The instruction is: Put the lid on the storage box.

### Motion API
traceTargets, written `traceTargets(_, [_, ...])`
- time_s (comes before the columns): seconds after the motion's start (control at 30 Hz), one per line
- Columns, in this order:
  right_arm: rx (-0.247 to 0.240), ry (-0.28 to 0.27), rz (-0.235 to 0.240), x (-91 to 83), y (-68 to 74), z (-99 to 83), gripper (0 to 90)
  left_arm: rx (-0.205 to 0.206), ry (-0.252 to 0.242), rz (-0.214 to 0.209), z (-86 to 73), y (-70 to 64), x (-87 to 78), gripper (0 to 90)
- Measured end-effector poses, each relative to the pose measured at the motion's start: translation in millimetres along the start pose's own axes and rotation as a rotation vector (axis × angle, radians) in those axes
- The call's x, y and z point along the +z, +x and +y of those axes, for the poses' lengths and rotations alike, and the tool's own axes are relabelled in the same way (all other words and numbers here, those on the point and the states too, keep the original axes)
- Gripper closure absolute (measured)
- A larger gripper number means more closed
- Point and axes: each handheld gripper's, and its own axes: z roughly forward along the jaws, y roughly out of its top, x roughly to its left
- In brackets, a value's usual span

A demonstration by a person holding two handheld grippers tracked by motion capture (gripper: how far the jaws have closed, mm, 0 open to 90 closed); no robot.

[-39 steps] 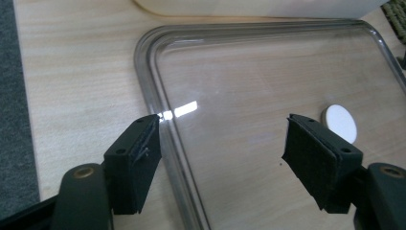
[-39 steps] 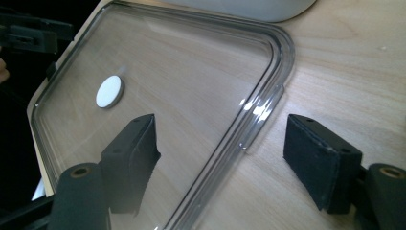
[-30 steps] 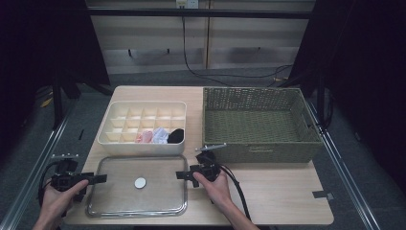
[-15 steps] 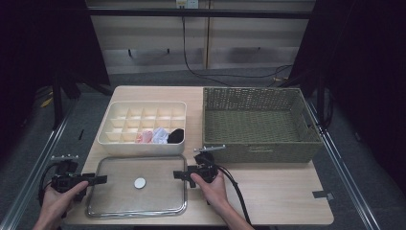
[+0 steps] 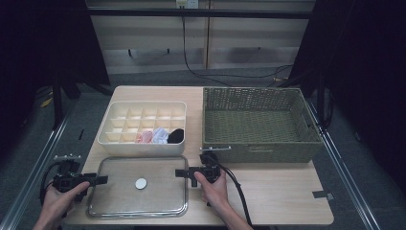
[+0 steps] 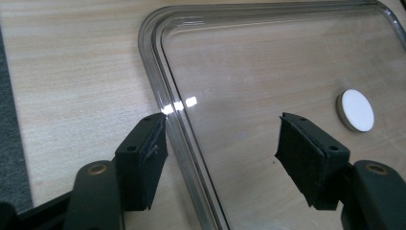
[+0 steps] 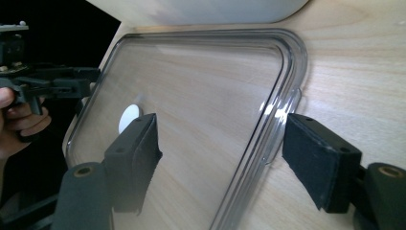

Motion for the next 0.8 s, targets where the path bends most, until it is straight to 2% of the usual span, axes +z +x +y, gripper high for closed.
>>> traceTargets(0.1, [-0.006, -0.012, -0.013, -0.2, 0.4, -0.9, 28.0, 0.008, 0.012, -0.007, 0.0, 0.1, -0.6, 34.8])
traceTargets(0.2, [-0.014, -0.019, -0.031, 0.3, 2.5, -1.8, 29.0, -0.024, 0.001, -0.018, -0.3, 1.7, -0.8, 35.8])
traceTargets(0.33, [-0.025, -0.013, -0.063, -1.2, 1.9, -1.8, 41.0, -0.036, -0.001, -0.043, -0.8, 5.2, -1.8, 35.9])
traceTargets(0.4, [-0.032, -0.007, -0.078, -2.0, 1.9, -1.8, 44.4, -0.031, -0.004, -0.033, -1.2, 4.4, -1.8, 36.8])
traceTargets(0.5, [-0.063, -0.001, -0.103, -1.5, 4.9, -2.2, 44.8, -0.033, 0.003, -0.019, 0.2, 1.2, -0.6, 36.9])
traceTargets(0.57, [-0.044, 0.003, -0.104, -2.1, 4.6, -1.7, 46.7, -0.012, 0.023, -0.001, 2.0, 0.3, -0.7, 38.4])
traceTargets(0.63, [-0.001, -0.003, -0.099, -3.5, 0.6, -0.9, 53.2, -0.004, 0.026, 0.006, 2.5, -1.2, -0.2, 38.8])
traceTargets(0.67, [0.019, -0.006, -0.082, -4.2, -2.3, -0.6, 54.2, 0.014, 0.034, 0.011, 2.4, -1.1, -0.6, 39.0])
traceTargets(0.8, [0.092, -0.02, -0.025, -7.0, -10.3, -0.4, 56.7, 0.005, 0.019, 0.0, 0.4, 0.2, -0.9, 40.3])
